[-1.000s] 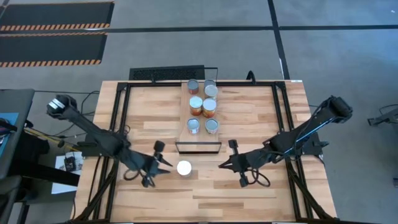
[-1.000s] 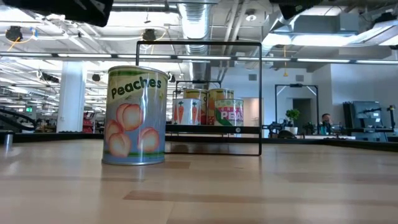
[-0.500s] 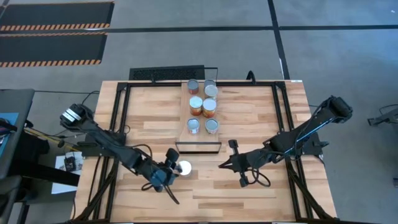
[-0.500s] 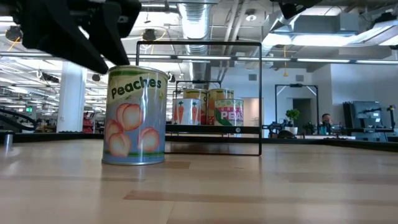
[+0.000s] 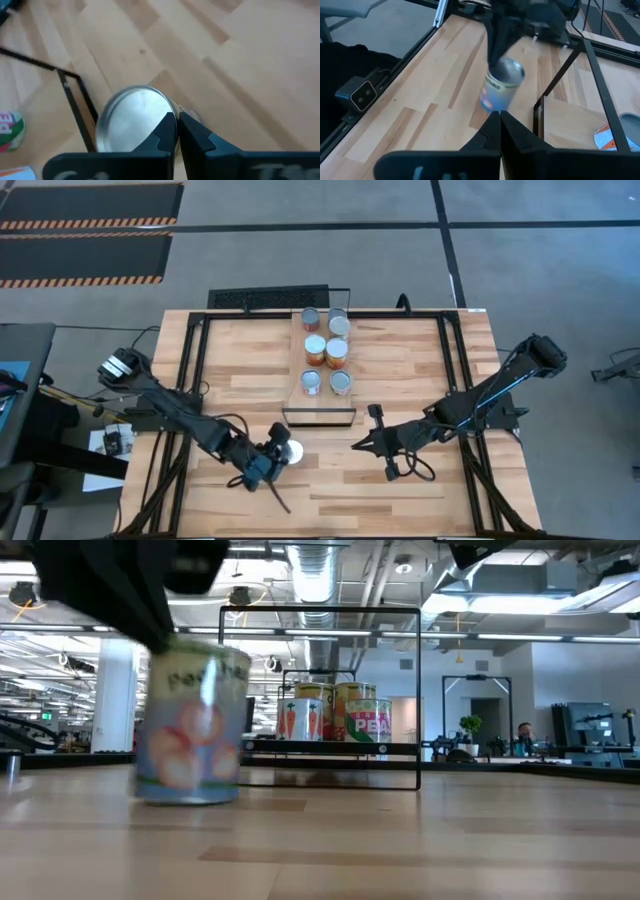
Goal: Pick and place cans onto a shelf
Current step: Put the large blue can on the shelf aligned with the other blue can
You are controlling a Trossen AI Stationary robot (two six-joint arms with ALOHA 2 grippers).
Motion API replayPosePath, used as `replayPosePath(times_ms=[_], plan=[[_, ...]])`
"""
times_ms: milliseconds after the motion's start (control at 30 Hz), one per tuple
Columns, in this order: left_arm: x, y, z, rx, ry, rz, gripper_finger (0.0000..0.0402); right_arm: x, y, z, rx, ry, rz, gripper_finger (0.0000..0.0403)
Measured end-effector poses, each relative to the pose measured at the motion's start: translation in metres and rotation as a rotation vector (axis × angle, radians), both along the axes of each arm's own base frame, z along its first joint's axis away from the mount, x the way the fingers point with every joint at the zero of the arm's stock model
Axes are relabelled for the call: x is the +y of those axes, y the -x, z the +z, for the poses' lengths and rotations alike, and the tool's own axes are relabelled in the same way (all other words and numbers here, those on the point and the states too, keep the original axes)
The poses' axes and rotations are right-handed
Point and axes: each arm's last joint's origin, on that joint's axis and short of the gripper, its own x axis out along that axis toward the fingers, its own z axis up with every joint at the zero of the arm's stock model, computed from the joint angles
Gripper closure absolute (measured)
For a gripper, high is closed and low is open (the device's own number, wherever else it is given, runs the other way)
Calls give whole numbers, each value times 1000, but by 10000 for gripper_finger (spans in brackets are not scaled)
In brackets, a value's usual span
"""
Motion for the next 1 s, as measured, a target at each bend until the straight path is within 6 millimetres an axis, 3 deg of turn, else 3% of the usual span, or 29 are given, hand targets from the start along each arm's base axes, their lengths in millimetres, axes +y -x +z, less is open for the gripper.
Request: replayPosePath(times_ms=[133,300,400,533,633,700,833,1000], plan=[[-8,1,47,-60,16,-26,401,0,0,0,0,1,0,390],[1,12,110,-170,35,45,401,0,0,0,1,1,0,390],[19,24,149,-281,17,184,401,0,0,0,2,1,1,390],[59,36,173,-358,-83,454,401,0,0,0,2,1,1,390],[100,43,180,-357,-100,635,402,0,0,0,2,1,0,390],[127,45,173,-312,-71,708,401,0,0,0,2,1,0,390],[176,43,141,-233,-1,777,401,0,0,0,1,4,2,390],[229,39,98,-283,120,789,401,0,0,0,1,8,4,390]])
